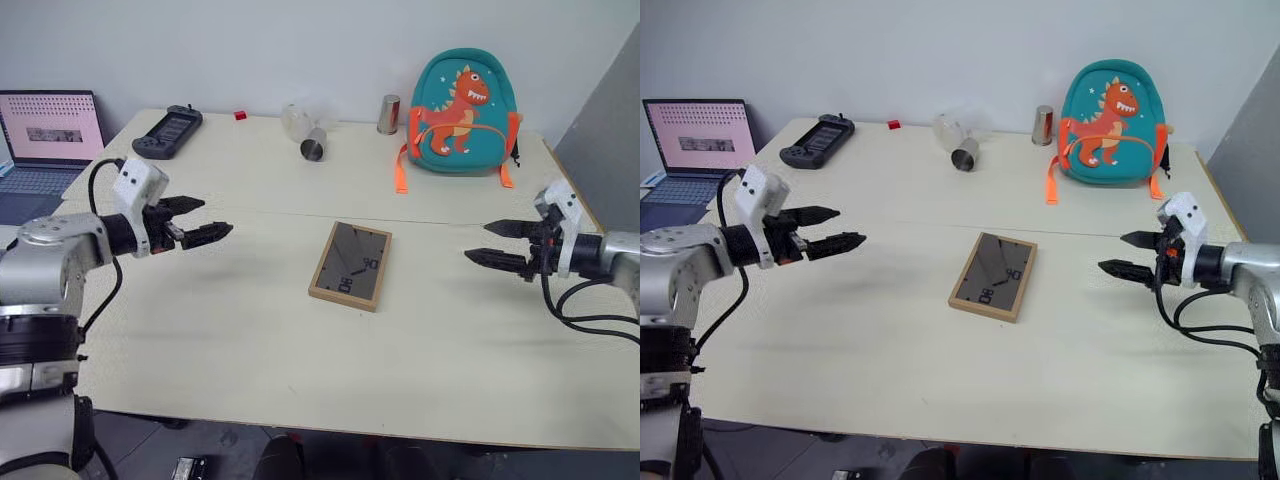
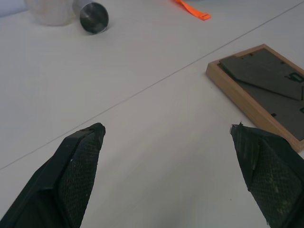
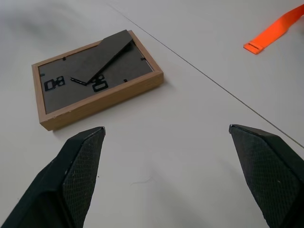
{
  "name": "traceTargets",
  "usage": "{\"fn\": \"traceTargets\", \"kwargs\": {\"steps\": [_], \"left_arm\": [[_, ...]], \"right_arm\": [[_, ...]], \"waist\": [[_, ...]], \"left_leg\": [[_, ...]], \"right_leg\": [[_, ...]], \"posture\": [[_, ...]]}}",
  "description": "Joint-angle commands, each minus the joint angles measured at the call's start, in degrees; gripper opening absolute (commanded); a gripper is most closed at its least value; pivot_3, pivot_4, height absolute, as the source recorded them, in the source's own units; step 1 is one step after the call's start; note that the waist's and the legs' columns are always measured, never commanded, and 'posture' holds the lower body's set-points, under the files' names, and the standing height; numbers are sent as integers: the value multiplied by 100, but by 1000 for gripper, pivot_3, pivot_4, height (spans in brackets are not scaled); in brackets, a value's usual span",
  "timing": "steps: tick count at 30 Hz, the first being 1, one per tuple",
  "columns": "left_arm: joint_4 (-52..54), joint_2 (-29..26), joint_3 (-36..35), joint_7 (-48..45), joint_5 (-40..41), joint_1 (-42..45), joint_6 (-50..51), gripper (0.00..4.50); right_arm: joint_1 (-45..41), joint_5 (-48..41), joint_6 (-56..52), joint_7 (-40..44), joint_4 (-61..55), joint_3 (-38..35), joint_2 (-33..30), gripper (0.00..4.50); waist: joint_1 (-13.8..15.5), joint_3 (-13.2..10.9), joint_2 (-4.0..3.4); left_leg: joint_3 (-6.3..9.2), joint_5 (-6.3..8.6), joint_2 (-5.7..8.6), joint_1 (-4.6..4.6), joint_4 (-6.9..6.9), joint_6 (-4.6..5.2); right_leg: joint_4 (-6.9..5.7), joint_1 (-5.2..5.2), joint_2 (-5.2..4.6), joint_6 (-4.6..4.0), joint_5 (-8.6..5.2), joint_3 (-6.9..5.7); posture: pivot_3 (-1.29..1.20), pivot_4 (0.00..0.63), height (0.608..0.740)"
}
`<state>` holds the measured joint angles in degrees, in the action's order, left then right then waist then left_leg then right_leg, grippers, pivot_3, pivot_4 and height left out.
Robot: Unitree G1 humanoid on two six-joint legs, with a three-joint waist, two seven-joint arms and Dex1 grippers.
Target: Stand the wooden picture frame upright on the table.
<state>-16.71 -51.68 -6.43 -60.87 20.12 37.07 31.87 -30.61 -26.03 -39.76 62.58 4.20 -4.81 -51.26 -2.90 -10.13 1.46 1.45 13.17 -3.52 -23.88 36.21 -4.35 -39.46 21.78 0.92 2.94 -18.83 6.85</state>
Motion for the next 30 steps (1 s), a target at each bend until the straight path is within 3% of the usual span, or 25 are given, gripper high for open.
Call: {"fn": "traceTargets", "kwargs": {"steps": [1,23,30], "left_arm": [[-61,72,89,69,-214,129,-396,4500],[-39,223,300,-369,-227,209,-181,4500],[-197,310,255,-389,-218,369,-262,3166]], "right_arm": [[-13,-84,0,22,-159,-15,71,4437],[695,-250,-346,-275,-922,-313,92,4437],[746,-281,-301,-387,-927,-316,180,3003]], "waist": [[-3,-2,0],[-4,-5,1],[1,-6,1]], "left_leg": [[0,0,0,-2,0,0],[5,0,-3,-30,72,2],[4,0,-3,-32,72,2]], "right_leg": [[0,2,0,0,0,0],[-55,24,5,2,1,-1],[-54,25,4,2,1,0]], "posture": [[0,150,740],[0,150,740],[0,150,740]]}}
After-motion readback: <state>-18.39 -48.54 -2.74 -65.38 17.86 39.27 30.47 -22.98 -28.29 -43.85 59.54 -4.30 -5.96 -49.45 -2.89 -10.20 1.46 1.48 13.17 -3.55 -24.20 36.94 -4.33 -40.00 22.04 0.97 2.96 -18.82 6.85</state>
